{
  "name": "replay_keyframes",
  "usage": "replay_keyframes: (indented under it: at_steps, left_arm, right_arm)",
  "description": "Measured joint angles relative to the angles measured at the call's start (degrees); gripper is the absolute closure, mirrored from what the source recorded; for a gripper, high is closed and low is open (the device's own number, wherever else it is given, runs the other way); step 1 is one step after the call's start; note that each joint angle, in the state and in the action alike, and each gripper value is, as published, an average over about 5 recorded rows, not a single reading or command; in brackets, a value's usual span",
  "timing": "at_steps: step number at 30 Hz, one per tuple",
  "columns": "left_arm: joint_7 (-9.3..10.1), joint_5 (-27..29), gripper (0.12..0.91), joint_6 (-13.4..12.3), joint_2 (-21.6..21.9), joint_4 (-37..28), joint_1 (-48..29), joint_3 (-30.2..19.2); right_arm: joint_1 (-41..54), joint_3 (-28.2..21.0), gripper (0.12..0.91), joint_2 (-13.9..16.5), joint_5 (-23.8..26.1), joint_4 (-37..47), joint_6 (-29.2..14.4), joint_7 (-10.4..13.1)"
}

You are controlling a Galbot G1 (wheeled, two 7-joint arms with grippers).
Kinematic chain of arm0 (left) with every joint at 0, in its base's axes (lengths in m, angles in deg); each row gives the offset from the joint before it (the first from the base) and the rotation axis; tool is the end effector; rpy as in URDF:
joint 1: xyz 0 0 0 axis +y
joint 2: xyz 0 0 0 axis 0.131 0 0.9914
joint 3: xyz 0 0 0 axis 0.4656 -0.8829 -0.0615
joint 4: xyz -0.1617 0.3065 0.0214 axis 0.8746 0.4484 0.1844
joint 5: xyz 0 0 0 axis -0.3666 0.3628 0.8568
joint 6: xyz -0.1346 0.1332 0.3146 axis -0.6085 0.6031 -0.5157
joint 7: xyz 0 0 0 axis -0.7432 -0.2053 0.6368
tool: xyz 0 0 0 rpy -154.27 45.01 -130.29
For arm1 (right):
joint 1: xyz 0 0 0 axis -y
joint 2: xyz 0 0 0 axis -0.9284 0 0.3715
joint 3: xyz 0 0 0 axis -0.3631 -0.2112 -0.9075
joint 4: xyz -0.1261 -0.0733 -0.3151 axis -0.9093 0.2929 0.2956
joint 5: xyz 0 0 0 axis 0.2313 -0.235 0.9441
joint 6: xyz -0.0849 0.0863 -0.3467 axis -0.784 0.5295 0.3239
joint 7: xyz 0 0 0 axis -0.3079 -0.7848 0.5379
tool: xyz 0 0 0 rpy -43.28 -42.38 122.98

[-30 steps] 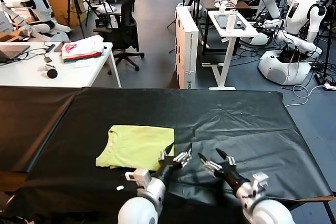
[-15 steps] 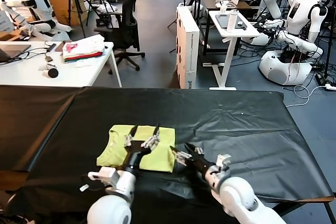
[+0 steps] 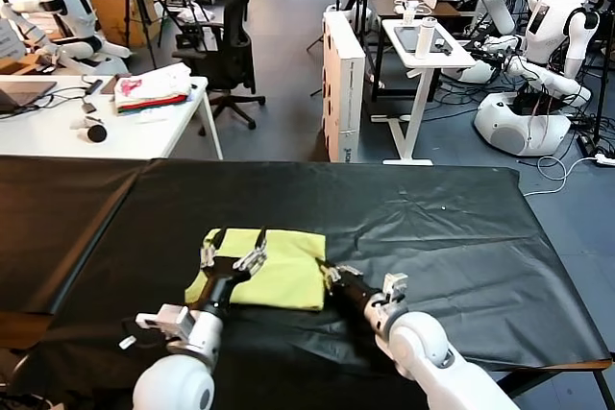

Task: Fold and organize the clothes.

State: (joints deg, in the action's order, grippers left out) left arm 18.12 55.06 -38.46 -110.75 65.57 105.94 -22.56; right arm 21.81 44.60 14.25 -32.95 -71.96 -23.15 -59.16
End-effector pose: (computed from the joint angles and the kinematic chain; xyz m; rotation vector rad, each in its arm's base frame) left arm 0.2221 -0.0093 -0.2616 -0.2787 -3.0889 0.2506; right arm 0.3204 0.0231 -0.3355 0.7204 -2.5756 -0.4698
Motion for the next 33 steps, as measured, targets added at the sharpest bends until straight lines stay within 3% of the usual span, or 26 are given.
replay_keyframes:
  at_steps: [2,11,14,18,24,26,29,33]
  left_arm:
    - [-0.02,-0.43,0.123,-0.07,0.81,-0.37,-0.14,0.65]
    - [-1.06,-2.09,0.123,-0.61,4.89,-2.73,-0.09,3.91]
    - [-1.20,-3.20,0.123,-0.59,6.69,-3.75,-0.31,5.01]
    - [-1.31,-5.48,0.123,-0.18,10.09,-4.92,-0.28,6.64]
    - [-0.87,-11.06,0.123,0.23,16.28,-4.53,2.15,10.54]
    - [0.46,-13.79,0.123,0.51,18.31,-3.47,4.06,12.34]
    - [2.70,-18.94,0.123,1.72,21.15,-1.12,8.78,15.55]
    - [4.84,-23.63,0.123,4.06,23.12,2.80,17.43,20.29]
  right_arm:
    - [0.05,1.00,0.885,0.37,0.76,0.25,-0.24,0.35]
    - [-1.29,5.33,0.871,2.25,3.61,-0.08,0.22,0.48]
    - [-2.81,6.75,0.756,3.42,4.68,-1.98,0.04,-0.71]
    - [-5.88,9.00,0.530,5.79,8.76,-5.73,-2.85,-2.13]
    - [-12.55,13.88,0.175,9.79,15.61,-11.91,-10.62,0.03]
    - [-15.85,16.45,0.128,10.39,17.74,-14.17,-13.46,1.22]
    - [-22.00,20.96,0.120,10.47,21.22,-17.69,-16.80,3.16]
    - [-31.20,27.01,0.118,9.44,26.35,-22.30,-18.13,5.49]
